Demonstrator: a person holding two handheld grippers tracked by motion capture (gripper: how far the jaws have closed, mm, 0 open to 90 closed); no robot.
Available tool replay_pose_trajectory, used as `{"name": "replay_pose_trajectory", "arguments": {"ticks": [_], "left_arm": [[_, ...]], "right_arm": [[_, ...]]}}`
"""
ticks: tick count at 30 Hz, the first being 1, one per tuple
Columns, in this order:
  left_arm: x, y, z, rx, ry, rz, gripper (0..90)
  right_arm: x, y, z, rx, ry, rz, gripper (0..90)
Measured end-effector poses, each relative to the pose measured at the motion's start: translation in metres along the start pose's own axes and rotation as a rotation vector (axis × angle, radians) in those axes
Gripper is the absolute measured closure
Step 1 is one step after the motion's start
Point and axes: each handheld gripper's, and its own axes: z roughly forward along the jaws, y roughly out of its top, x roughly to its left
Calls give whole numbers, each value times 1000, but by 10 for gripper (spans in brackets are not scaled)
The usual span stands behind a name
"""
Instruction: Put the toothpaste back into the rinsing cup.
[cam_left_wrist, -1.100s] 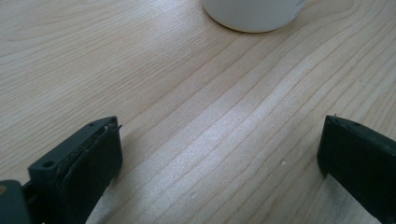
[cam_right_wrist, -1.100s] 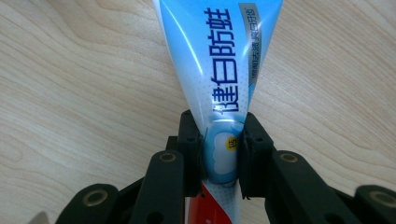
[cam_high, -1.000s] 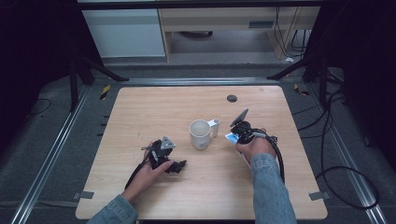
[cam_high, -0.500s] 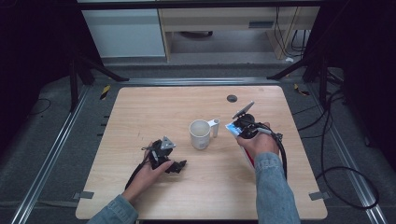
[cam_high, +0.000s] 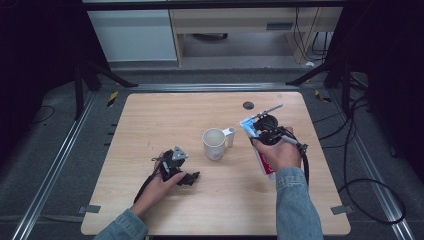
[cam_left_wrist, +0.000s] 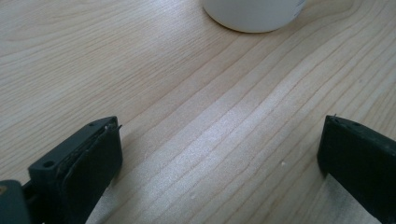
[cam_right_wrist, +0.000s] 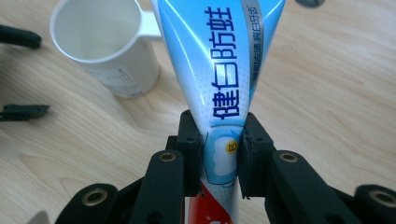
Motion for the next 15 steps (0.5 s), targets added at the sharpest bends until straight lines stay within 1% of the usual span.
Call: {"name": "replay_pose_trajectory", "arguments": {"ticks": [2,3,5,15], "left_arm": [[0,0,0,0,1,-1,0],[0,0,0,0,1,-1,0],[0,0,0,0,1,-1,0],[0,0,0,0,1,-1,0]], "right_arm": [[2,0,-3,-43,9,1,737],[2,0,-3,-43,9,1,737],[3,1,-5,-73,19,7,737],[9,0,-9,-198,7,31,736]]}}
